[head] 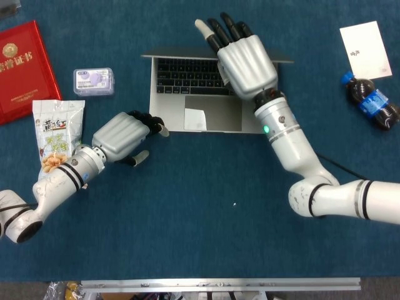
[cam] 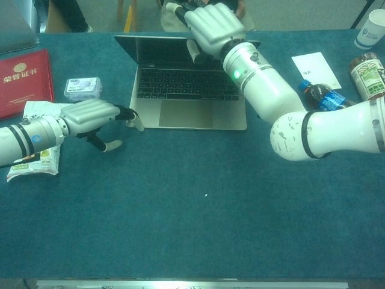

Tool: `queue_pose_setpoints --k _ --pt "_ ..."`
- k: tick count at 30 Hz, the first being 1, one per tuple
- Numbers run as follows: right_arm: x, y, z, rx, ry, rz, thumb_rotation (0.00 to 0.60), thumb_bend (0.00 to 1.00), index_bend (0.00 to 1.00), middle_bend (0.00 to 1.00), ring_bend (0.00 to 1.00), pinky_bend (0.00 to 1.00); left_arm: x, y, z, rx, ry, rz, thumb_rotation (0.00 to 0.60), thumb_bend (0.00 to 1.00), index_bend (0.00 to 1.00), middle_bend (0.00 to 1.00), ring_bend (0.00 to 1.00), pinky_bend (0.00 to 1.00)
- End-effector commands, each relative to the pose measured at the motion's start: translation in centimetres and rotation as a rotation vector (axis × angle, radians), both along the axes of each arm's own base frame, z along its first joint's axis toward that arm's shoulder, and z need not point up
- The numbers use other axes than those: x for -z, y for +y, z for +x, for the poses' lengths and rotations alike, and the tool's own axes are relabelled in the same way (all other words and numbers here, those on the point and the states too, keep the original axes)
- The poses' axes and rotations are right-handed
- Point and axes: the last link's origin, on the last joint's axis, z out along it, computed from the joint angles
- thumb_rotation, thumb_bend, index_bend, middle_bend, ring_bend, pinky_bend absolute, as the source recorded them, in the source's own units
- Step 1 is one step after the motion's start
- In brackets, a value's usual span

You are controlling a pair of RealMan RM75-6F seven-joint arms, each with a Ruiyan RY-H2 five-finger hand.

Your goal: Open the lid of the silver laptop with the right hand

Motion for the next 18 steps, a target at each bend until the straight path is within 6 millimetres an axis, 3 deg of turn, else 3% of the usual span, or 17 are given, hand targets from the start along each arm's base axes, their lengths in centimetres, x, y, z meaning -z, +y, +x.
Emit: queue_pose_setpoints --k 1,8,18 --pt "-0.4 -0.6 0.0 0.008 0.000 -0.012 0.600 0.62 0.04 0.13 0.03 0.20 0.0 0.0 0.0 0.000 0.000 -0.001 0.600 0.42 0.26 0.21 0.18 0.21" --pt "-1.4 -2.2 0.1 0.028 -0.010 -0.039 0.600 0.61 0.04 0.13 0.03 0.20 0.0 0.0 0.1 0.001 0.002 -0.002 0.600 0.42 0.25 0.21 0.18 0.21" --pt "-2.3 -4.0 0.4 0.043 -0.004 -0.077 0.600 0.44 0.04 0.13 0.03 0.20 -0.1 -0.1 0.2 0.007 0.010 -0.003 0.600 0.42 0.25 0.21 0.18 0.21"
